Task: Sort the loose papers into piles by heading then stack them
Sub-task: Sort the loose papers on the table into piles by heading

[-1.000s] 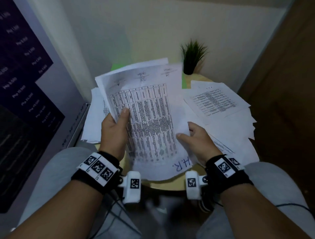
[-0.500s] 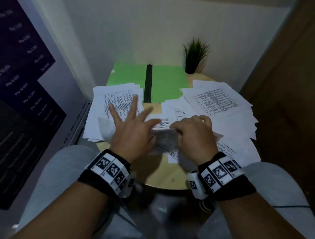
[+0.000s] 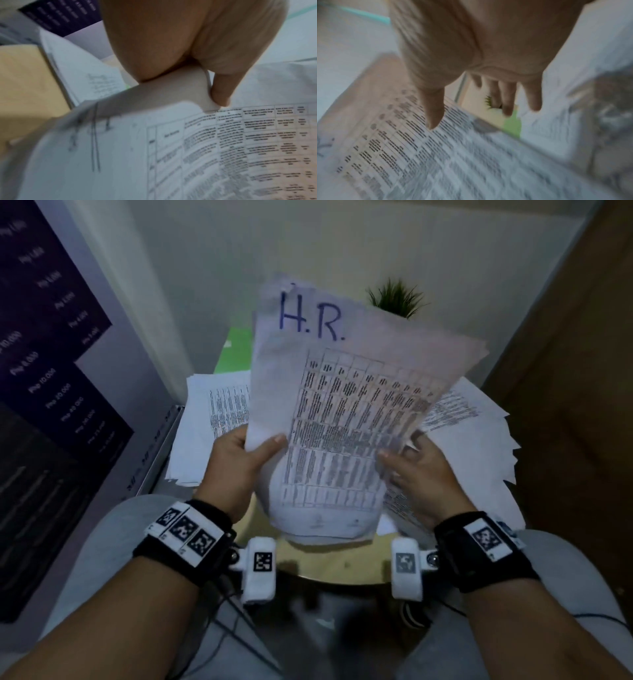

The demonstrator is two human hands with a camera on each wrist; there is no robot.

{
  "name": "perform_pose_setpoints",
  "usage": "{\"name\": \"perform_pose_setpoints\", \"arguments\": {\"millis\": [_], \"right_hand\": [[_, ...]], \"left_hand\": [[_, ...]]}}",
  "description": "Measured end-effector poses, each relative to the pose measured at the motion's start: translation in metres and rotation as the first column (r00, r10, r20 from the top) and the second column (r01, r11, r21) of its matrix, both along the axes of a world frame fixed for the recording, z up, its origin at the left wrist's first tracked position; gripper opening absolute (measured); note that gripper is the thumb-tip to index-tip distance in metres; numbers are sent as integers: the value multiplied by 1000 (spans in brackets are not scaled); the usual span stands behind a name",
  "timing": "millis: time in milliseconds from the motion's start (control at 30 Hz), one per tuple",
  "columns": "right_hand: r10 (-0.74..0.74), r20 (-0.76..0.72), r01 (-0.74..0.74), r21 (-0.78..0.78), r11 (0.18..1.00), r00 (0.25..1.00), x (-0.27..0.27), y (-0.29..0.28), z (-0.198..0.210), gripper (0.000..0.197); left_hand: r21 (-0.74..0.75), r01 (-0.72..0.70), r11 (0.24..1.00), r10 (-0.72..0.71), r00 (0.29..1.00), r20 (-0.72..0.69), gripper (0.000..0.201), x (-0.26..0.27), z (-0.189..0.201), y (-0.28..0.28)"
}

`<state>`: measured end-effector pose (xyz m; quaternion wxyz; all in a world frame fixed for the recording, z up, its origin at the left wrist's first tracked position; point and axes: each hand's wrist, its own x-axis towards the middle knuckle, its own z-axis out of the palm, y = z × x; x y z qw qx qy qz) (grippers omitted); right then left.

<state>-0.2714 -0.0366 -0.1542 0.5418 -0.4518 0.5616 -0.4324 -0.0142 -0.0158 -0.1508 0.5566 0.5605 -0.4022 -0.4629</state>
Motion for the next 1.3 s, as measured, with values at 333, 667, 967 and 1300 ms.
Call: {"name": "perform_pose_setpoints", "arguments": {"millis": [333, 667, 967, 1300], "right_hand": [[-110, -140, 34, -460, 887, 984, 44, 17, 9, 27], [-113, -262, 80, -135, 988, 958, 48, 13, -75, 31], [12, -393, 26, 92, 995, 919, 41, 13, -110, 21], [352, -464, -217, 319, 922, 813, 19, 15, -112, 19]], "left_hand": [[-251, -11, 968, 93, 944, 317, 28, -12, -4, -4], [25, 38, 999, -43, 959, 281, 43, -12, -34, -13], [227, -17, 974, -90, 887, 453, 31, -5, -77, -28], [226, -331, 916, 163, 823, 544, 21, 99, -50, -91]]}}
